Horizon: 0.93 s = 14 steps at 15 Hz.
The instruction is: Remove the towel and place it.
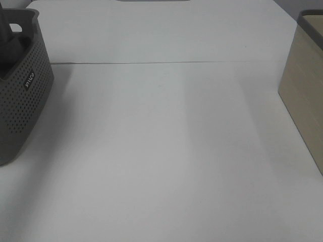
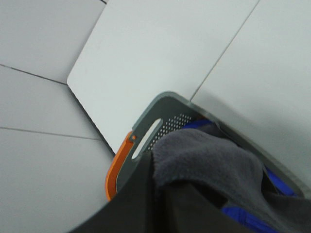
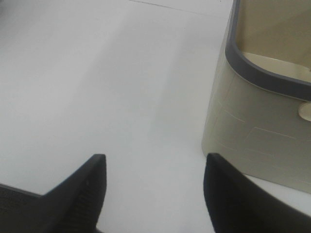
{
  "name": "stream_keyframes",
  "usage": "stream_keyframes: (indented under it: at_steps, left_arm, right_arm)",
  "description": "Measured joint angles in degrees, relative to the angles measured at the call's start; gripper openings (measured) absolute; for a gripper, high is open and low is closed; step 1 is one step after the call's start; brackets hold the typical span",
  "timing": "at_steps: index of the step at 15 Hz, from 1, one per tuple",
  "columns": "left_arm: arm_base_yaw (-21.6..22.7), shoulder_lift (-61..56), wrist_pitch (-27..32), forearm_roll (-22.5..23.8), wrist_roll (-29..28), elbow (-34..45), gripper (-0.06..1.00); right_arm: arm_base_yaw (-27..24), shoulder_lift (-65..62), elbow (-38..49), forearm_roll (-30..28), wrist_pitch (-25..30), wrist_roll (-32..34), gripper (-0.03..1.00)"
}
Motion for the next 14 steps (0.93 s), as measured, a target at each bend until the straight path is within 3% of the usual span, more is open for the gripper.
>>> stream_keyframes:
  at_steps: [4,9,11,12,14]
  left_arm:
    - [-8.8,-0.1,1.5,0.6,-4.6,-5.8,0.0]
    - [-19.9,-0.1,2.8,0.6,-6.3,-6.1,0.0]
    - [-24.9,-0.1,2.8,0.5,-6.3,-6.1,0.0]
    - [-29.1,-0.1,2.8,0.5,-6.5,-6.1,0.0]
    - [-31.8,-0.1,2.8,0.5,-7.0,-6.1,0.0]
  right_arm:
    - [0.0,0.0,-0.4,0.1,-0.9,0.0,0.59]
    - [0.0,4.2,-1.3,5.7,-9.7,-0.7,0.59]
    - [0.0,10.7,-1.3,11.6,-11.2,-5.9,0.68]
    - [0.0,17.9,-1.3,18.3,-13.4,-14.3,0.81]
    - [0.0,23.8,-1.3,24.6,-15.3,-23.7,0.84]
